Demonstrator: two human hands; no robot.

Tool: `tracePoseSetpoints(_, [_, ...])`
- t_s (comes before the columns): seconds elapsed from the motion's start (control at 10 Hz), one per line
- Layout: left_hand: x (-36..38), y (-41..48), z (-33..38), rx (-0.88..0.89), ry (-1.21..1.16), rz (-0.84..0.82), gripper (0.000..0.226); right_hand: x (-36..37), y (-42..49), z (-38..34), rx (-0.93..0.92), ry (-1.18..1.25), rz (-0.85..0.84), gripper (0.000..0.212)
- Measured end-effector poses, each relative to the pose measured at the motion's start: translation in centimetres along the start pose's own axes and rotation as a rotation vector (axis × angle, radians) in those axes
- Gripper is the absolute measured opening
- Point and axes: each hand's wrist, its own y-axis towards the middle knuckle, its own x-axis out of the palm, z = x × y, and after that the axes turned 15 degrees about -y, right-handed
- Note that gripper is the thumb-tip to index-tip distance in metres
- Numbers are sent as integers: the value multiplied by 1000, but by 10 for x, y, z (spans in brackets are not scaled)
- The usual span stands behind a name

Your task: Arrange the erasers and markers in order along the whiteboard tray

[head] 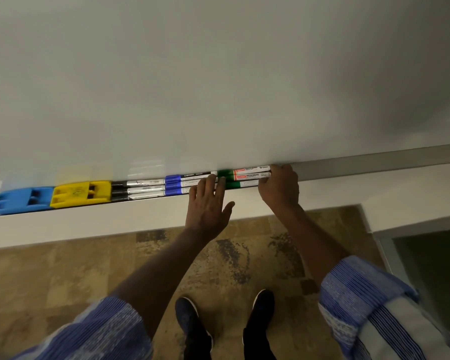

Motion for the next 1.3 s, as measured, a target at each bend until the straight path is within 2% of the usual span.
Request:
tracePoseSetpoints(0.1, [-3,-2,1,-4,-9,-26,69,1,-2,0,25,39,-11,27])
tracePoseSetpoints(0.2, [-10,-6,-3,-18,-18,-39,71,1,-10,0,3,6,75,33])
tracePoseSetpoints(0.3, [-18,-14,-13,-49,-15,-54,73,5,-26,-7,-185,-100,201,48])
tracePoseSetpoints(0.4, [-27,-24,-30,-79,8,-85,74,9,-46,-23,-338,-127,228,54])
tracePoseSetpoints(0.6, [-62,-45,-68,-151,3,-36,76,5,-83,-70,-445,-140,216,56])
tracePoseSetpoints(0.8, [-96,-60,-103,-136,34,-30,79,-5,-112,-118,-523,-231,248,54])
tracePoseSetpoints(1.1, [-135,-86,-113,-123,53,24,81,-21,-149,-158,-574,-289,205,58])
tracePoseSetpoints(1.3, [-159,-106,-114,-128,99,94,83,-41,-159,-169,-645,-286,251,58])
